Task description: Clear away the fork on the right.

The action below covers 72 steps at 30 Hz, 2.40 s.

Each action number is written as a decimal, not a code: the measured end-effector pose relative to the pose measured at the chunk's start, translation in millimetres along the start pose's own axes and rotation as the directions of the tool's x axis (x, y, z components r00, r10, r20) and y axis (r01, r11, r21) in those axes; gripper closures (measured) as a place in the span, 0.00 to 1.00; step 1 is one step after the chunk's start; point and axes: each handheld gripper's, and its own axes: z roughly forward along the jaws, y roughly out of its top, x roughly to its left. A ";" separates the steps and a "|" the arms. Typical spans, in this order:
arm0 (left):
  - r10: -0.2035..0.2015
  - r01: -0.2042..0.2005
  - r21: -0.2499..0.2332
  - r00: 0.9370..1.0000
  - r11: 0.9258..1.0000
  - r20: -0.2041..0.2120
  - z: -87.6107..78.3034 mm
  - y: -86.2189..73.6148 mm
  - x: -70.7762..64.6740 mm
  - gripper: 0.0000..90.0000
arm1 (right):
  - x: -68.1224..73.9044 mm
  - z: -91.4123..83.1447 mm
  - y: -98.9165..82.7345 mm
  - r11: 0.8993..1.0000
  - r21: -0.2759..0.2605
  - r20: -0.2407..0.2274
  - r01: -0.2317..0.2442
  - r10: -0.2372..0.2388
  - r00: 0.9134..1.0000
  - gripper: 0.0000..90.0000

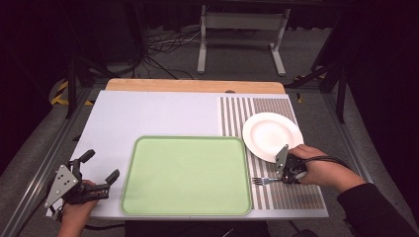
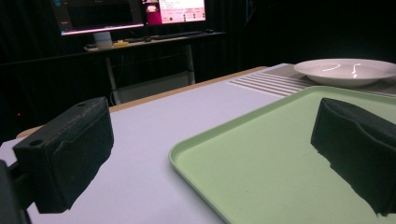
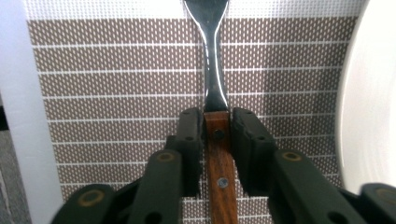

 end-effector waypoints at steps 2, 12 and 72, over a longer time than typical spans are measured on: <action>0.000 0.000 0.000 1.000 1.000 0.000 0.0 0.0 0.0 0.00 | -0.1 1.2 0.9 1.000 0.001 0.002 0.000 0.000 1.000 0.84; 0.000 0.000 -0.001 1.000 1.000 0.000 -0.1 0.1 0.1 0.00 | 1.4 2.3 4.8 0.999 0.030 0.005 0.029 -0.029 1.000 0.86; -0.002 0.002 -0.005 1.000 1.000 0.002 -0.4 0.1 0.7 0.00 | 1.7 -72.8 77.1 0.981 -0.188 0.143 0.053 -0.026 0.989 0.87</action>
